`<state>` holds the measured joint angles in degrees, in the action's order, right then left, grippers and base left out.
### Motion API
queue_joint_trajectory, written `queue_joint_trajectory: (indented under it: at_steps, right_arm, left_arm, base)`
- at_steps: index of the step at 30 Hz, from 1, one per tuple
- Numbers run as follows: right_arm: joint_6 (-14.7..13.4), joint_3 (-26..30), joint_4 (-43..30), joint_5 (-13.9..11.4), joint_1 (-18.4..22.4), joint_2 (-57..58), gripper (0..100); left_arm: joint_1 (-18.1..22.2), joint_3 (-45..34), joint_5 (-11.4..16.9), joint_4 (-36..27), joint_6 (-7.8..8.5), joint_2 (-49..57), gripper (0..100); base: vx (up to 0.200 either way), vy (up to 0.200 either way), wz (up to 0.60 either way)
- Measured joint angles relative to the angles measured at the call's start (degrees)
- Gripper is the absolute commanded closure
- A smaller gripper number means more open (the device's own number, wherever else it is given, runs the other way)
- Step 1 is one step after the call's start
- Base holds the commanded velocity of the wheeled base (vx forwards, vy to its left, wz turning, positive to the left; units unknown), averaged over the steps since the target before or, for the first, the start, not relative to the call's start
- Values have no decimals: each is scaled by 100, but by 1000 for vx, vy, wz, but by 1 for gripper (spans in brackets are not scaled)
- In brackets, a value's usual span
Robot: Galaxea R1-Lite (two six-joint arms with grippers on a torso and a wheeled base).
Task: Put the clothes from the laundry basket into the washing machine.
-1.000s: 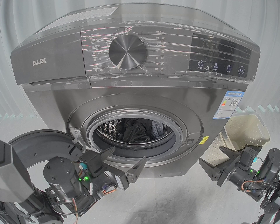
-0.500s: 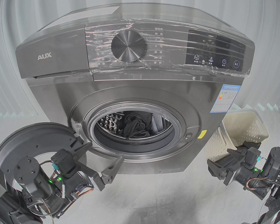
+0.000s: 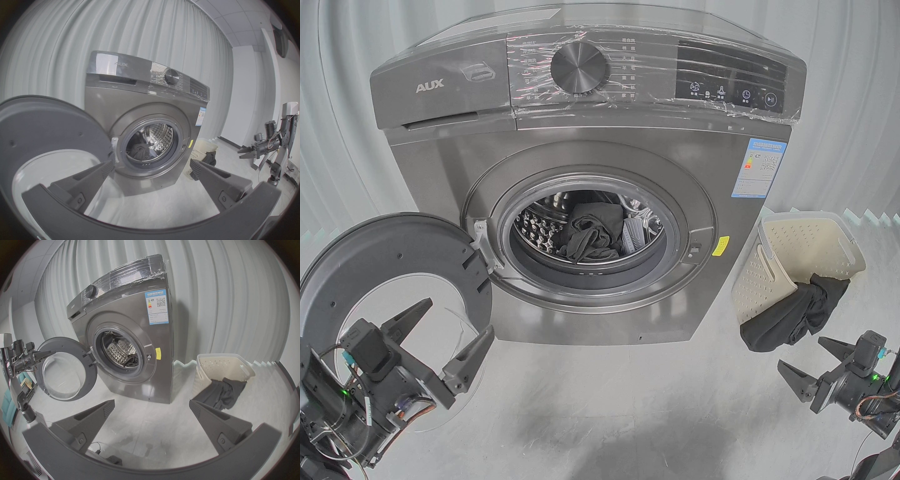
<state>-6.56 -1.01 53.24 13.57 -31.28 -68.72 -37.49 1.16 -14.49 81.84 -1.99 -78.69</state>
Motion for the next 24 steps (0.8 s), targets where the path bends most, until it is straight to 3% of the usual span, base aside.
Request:
queue_joint_trajectory:
  at_steps: [5, 13, 21, 24]
  right_arm:
    - [-24, 0, -797, 68, 13, 627, 0]
    - [-4, 2, -2321, 93, 190, 1933, 0]
    - [57, 2, -3874, 13, 916, 3807, 0]
    - [73, 2, -4396, -60, 1270, 4482, 0]
  left_arm:
    - [191, -15, 106, -996, 22, 857, 0]
    - [315, -17, 191, -3315, -6, 2619, 0]
    - [894, -17, 256, -5205, -224, 4534, 0]
    - [1268, -17, 401, -5847, -283, 5240, 0]
  base:
    - [-200, 0, 0]
    - [0, 0, 0]
    - [0, 0, 0]
    - [0, -200, 0]
